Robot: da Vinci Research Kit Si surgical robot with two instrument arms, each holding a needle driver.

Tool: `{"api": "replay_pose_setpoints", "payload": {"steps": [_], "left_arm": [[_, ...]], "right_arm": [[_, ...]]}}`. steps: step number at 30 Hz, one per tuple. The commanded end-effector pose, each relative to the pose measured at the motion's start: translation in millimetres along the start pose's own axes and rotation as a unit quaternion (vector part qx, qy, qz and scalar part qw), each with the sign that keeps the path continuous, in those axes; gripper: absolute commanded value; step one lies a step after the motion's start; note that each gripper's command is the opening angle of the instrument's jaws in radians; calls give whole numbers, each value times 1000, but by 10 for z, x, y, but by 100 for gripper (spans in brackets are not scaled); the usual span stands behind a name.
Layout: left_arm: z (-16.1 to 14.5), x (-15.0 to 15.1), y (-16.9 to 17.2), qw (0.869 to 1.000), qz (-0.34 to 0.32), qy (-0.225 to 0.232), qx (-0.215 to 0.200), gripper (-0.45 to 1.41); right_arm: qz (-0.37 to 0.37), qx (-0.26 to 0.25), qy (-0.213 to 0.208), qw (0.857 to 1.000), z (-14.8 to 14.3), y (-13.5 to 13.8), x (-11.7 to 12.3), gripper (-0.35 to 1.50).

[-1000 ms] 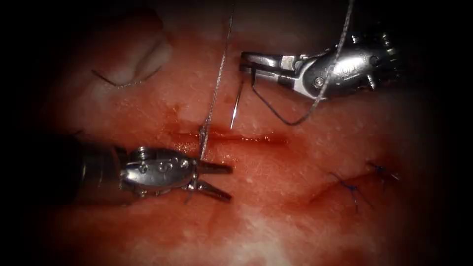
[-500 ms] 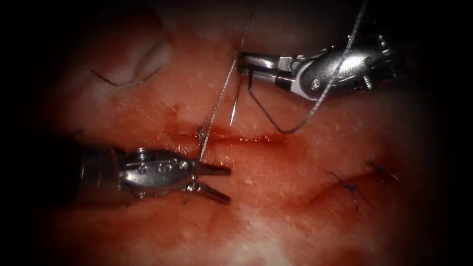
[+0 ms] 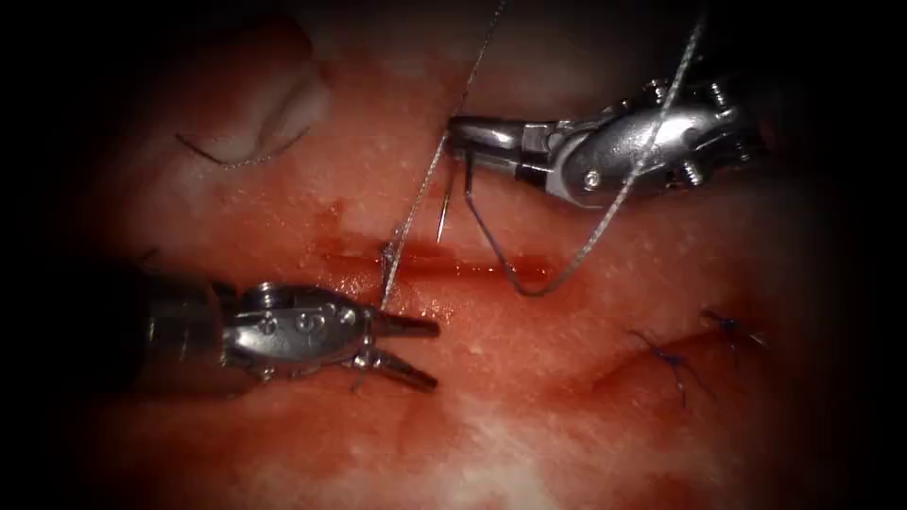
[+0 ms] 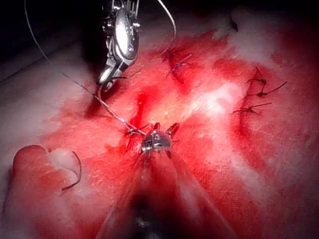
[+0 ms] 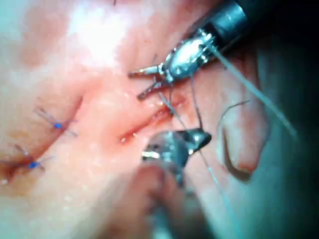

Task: Wound Closure
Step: Throw the needle through the top portion of the cut.

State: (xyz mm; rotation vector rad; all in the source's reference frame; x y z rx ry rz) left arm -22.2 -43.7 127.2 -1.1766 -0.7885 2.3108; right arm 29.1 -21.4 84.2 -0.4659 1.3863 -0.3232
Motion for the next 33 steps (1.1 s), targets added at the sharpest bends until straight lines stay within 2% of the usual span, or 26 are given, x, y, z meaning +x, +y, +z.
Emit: {"api": "replay_pose_setpoints", "payload": {"steps": [1,13,20,29,33], "left_arm": [[7,-1,-1,1000,0,0,-1,44],[0,6,-9,1000,-7,5,15,44],[1,6,-10,1000,-7,5,15,46],[7,9,-11,1000,-11,5,19,44],[12,2,-15,1000,-14,4,21,49]], "right_arm": [[-1,0,1,1000,7,-5,0,-35],[-22,26,1,999,15,-46,1,-35],[-6,35,3,999,17,-61,8,-35],[11,22,8,1000,14,-38,15,-35],[33,16,8,999,16,-34,16,-35]]}}
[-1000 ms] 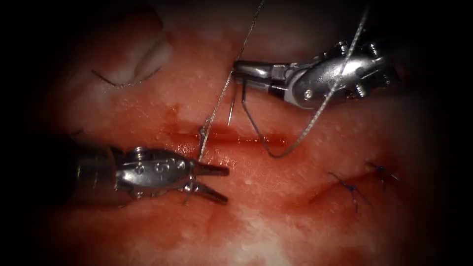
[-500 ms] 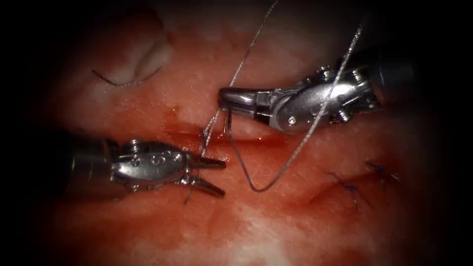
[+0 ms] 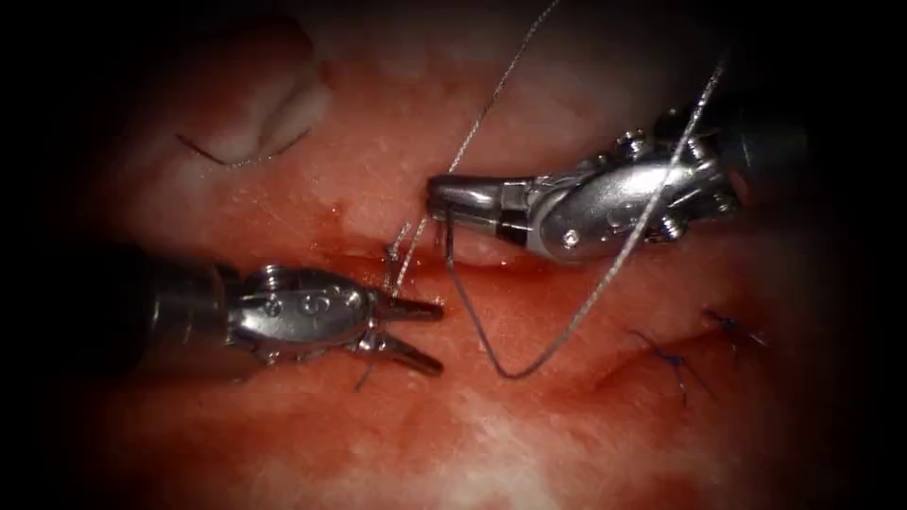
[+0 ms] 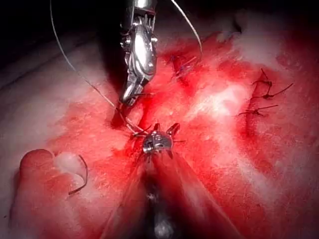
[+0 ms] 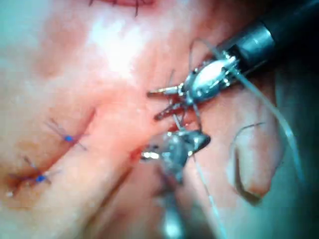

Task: Wound Closure
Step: Throw the needle through the top portion of the cut.

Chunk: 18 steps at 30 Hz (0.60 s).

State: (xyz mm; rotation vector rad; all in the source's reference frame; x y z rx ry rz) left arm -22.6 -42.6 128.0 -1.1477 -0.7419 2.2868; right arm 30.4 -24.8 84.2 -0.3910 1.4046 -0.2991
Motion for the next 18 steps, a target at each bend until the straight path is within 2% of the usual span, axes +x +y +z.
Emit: {"api": "replay_pose_setpoints", "payload": {"steps": [1,8,18], "left_arm": [[11,-8,-3,1000,-4,-2,1,49],[27,-40,-17,1000,-13,-19,4,44],[31,-58,-27,999,-17,-32,4,44]], "right_arm": [[9,-3,1,1000,8,-1,-2,-35],[57,-14,2,998,6,17,-4,-35],[99,-16,1,995,7,22,-11,-35]]}}
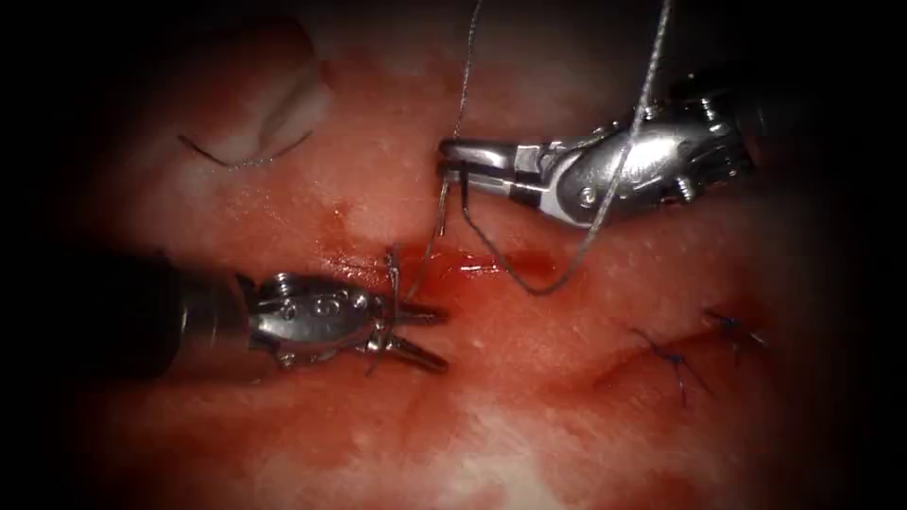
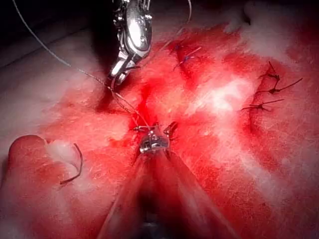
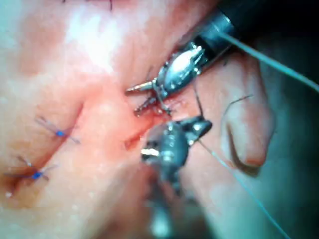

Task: Wound Closure
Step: Throw the needle through the top portion of the cut.

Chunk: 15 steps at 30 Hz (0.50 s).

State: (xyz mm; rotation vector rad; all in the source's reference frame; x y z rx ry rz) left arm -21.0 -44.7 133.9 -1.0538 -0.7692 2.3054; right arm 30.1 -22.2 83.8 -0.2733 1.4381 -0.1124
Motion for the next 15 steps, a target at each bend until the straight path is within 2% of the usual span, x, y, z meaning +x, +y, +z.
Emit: {"api": "replay_pose_setpoints", "payload": {"steps": [1,8,15], "left_arm": [[9,-3,-2,1000,1,0,0,44],[7,-4,-4,1000,2,-2,-1,46],[7,-4,-4,1000,2,-2,-1,46]], "right_arm": [[8,0,1,1000,8,-4,-4,-35],[55,0,2,998,15,-2,-6,-35],[63,-12,-4,998,14,9,-13,-35]]}}
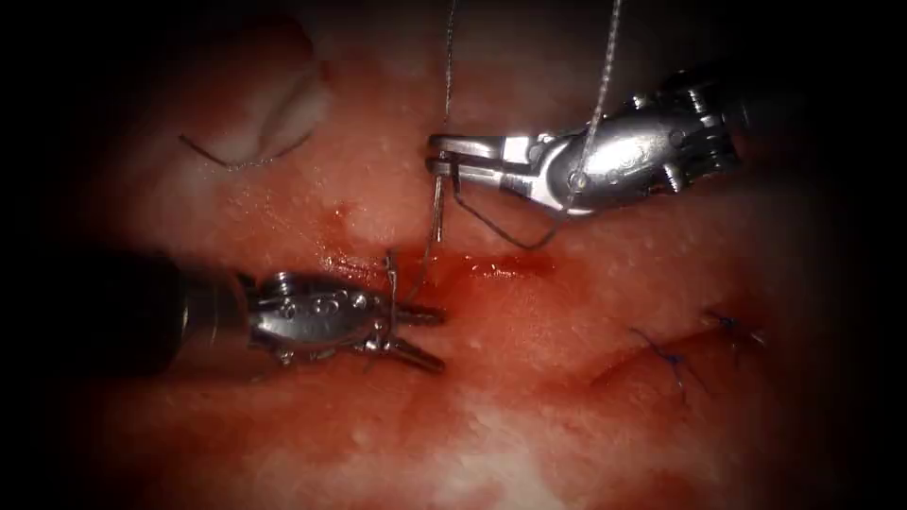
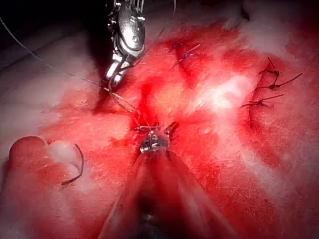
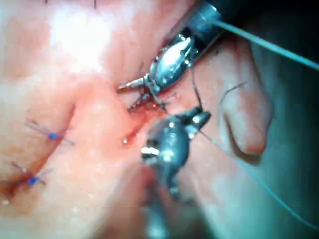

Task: Wound Closure
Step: Throw the needle through the top portion of the cut.

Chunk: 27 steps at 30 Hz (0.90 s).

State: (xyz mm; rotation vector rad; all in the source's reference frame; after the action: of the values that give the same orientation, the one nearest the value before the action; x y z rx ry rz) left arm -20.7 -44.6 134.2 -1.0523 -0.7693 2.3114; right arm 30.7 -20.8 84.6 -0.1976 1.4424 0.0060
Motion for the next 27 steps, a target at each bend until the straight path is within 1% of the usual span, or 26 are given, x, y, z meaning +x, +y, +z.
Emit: {"api": "replay_pose_setpoints", "payload": {"steps": [1,6,10,17,22,27], "left_arm": [[8,-2,-1,1000,0,0,-1,46],[8,-2,-1,1000,0,0,-1,46],[8,-2,-1,1000,0,0,-1,46],[7,-2,-1,1000,0,0,-2,47],[4,-2,-3,1000,1,0,-3,47],[1,-2,-5,1000,2,0,-5,47]], "right_arm": [[2,-4,3,1000,5,-1,-4,-35],[15,-11,4,1000,5,2,-5,-35],[71,-6,10,997,6,0,-5,-35],[148,20,-2,989,8,-9,-7,-35],[217,24,-8,976,8,-11,-9,-35],[302,40,-27,952,7,-18,-11,-35]]}}
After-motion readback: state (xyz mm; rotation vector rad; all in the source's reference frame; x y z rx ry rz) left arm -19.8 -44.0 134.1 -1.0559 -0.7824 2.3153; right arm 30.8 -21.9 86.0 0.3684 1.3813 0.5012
